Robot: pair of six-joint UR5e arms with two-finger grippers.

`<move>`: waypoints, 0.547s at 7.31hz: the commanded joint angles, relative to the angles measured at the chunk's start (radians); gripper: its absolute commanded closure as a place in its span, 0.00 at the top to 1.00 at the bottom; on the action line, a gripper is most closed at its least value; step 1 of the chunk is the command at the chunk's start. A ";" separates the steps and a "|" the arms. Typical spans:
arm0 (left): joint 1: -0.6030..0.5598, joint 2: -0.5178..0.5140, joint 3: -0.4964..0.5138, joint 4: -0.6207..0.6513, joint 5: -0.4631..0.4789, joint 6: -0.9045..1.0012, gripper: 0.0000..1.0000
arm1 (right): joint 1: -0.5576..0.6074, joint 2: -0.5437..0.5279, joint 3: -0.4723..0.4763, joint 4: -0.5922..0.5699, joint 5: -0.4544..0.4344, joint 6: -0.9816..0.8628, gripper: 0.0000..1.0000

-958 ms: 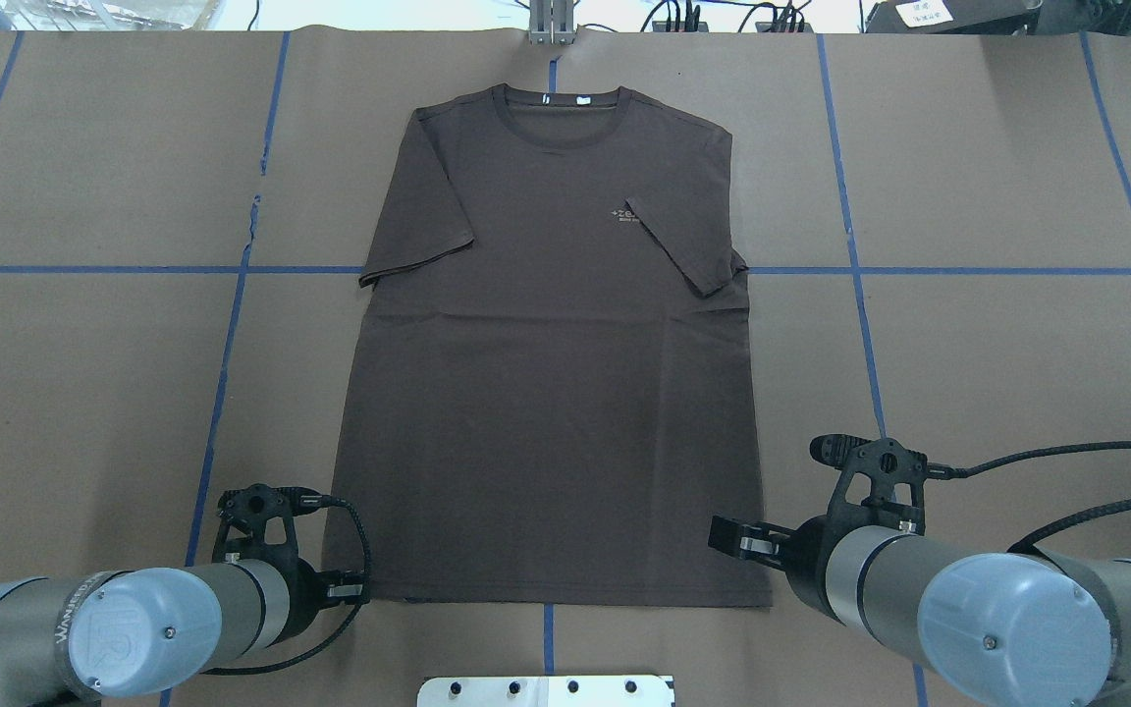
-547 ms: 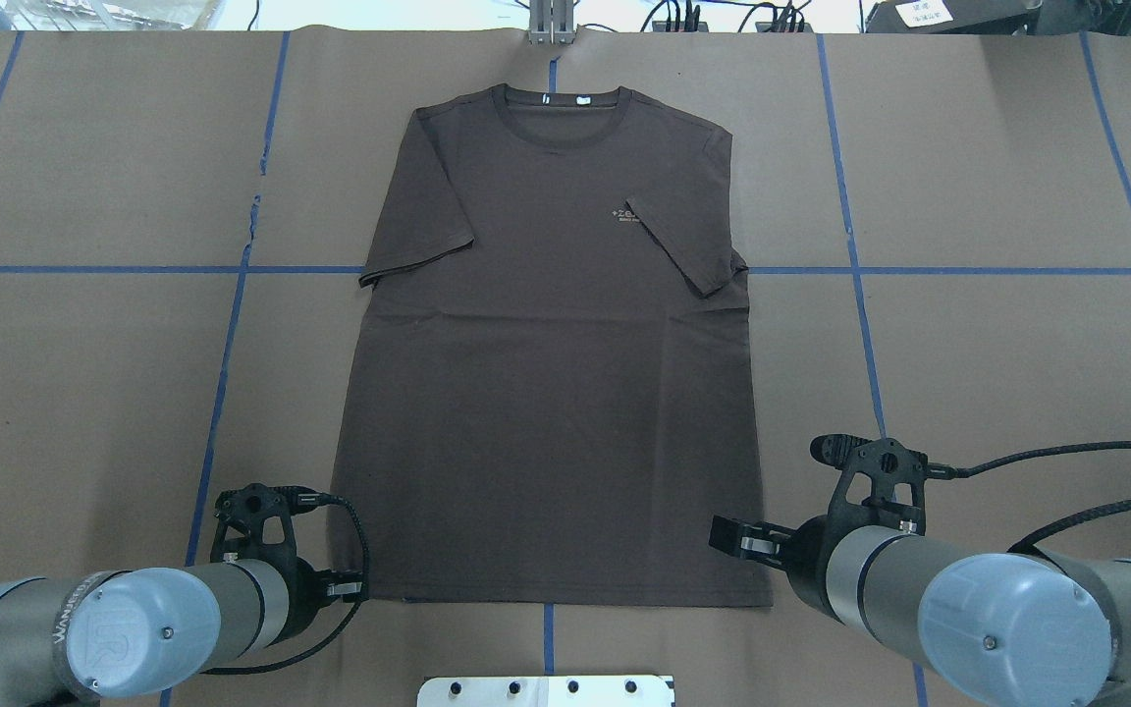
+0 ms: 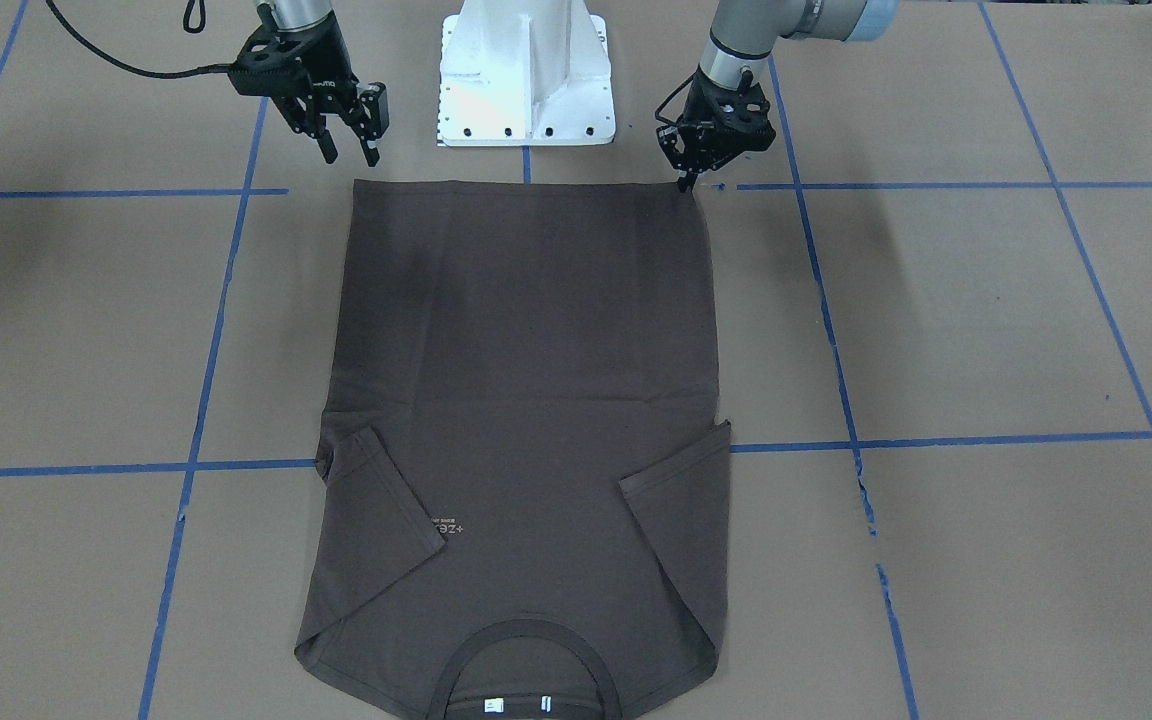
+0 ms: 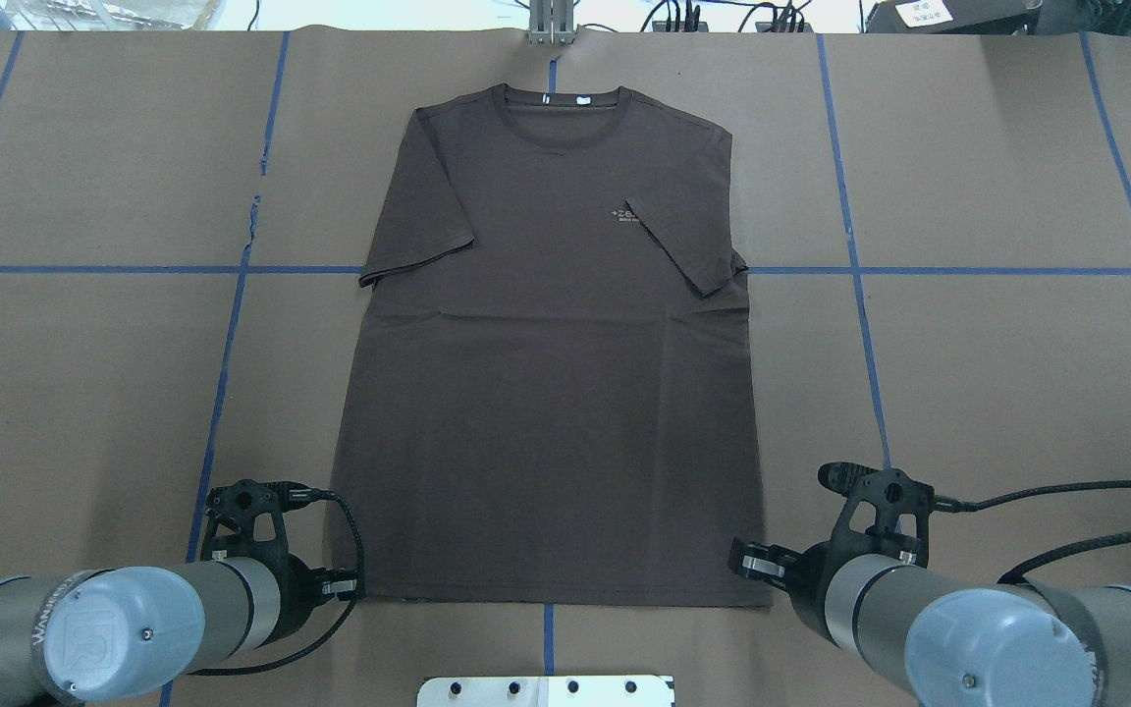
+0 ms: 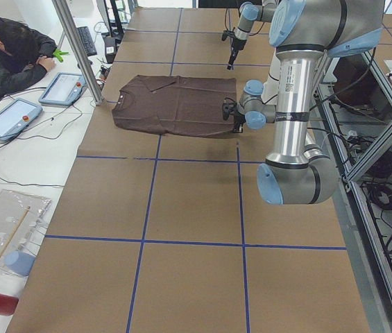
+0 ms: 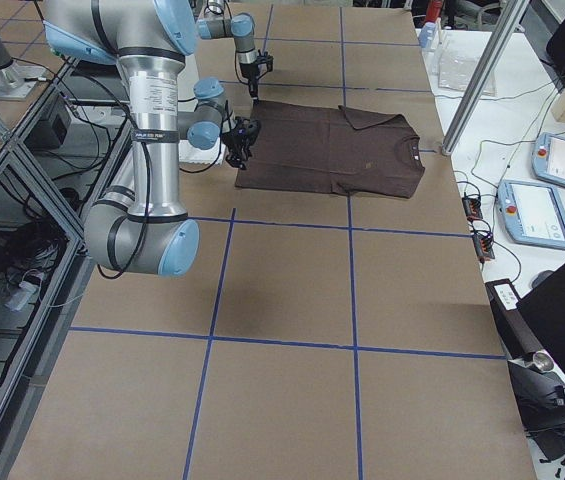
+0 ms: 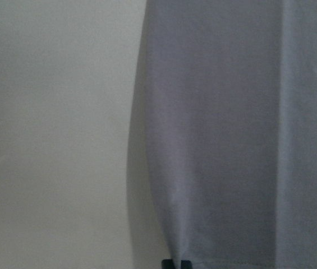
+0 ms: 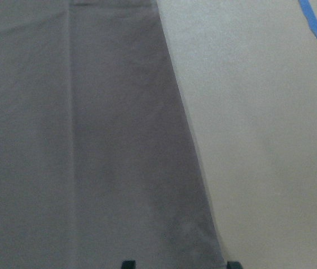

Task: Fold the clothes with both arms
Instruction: 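Grasp the hem corners with both grippers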

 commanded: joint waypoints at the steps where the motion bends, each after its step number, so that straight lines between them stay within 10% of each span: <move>1: 0.003 -0.001 -0.024 0.000 -0.001 -0.030 0.00 | -0.084 0.007 -0.015 -0.092 -0.050 0.181 0.39; 4: 0.004 -0.001 -0.033 -0.003 -0.004 -0.050 0.00 | -0.111 0.027 -0.071 -0.146 -0.076 0.217 0.42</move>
